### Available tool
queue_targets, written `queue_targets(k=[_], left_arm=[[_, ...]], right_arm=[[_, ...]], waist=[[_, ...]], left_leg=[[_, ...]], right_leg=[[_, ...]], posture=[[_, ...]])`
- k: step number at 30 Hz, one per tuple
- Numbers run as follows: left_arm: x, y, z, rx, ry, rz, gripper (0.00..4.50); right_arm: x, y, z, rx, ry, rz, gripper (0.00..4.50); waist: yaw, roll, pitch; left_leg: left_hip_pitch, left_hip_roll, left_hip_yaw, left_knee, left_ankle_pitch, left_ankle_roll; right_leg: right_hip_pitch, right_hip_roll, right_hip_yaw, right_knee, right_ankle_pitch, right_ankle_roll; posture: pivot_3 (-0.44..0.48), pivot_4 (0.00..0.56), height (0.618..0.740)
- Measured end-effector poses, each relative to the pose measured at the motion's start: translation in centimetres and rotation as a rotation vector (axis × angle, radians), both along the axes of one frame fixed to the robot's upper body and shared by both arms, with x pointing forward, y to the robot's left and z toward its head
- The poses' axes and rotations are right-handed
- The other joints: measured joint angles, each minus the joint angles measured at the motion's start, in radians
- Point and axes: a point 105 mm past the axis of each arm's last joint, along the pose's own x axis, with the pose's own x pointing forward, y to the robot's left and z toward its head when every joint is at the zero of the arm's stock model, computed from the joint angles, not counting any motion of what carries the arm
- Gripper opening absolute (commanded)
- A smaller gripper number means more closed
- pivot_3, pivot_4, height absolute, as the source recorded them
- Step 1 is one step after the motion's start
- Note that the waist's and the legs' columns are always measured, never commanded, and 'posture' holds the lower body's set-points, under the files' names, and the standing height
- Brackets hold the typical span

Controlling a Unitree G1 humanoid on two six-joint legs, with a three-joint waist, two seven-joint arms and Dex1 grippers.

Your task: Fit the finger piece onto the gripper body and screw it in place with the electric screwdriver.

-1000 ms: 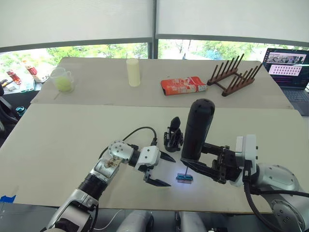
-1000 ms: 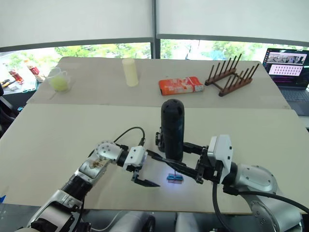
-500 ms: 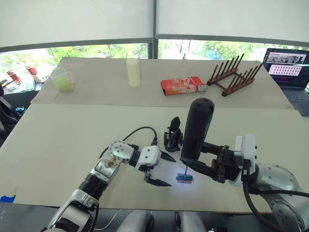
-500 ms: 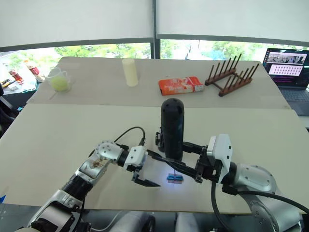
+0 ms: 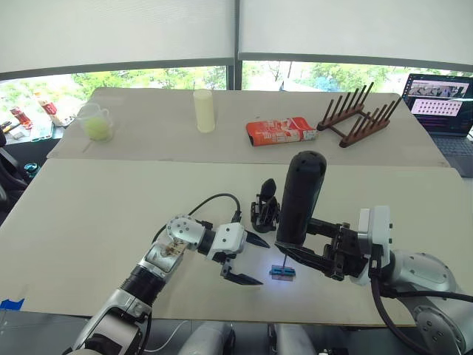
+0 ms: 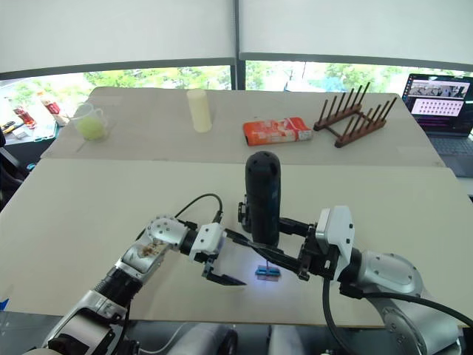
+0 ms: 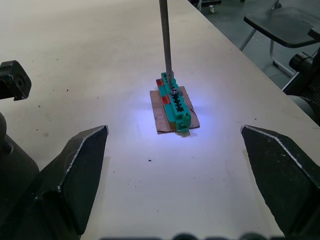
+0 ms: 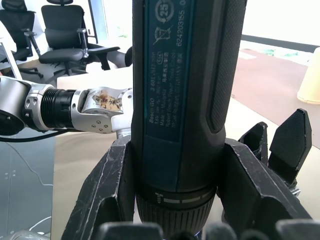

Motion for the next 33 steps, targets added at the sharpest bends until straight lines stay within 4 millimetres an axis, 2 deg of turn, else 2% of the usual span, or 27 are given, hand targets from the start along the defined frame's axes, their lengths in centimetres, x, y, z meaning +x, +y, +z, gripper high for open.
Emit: queue_targets(k=[33], left_arm=[[0.02, -0.12, -0.05, 0.002, -0.004, 0.003, 4.50]], right_arm=[[0.00, 0.08, -0.12, 0.002, 0.008, -0.002, 1.91]], waist=[[0.000, 0.000, 0.000]], left_leg=[[0.000, 0.000, 0.000, 0.000, 0.000, 0.000]], right_leg=[[0.000, 0.000, 0.000, 0.000, 0.000, 0.000]], posture=[[0.000, 0.150, 0.740]])
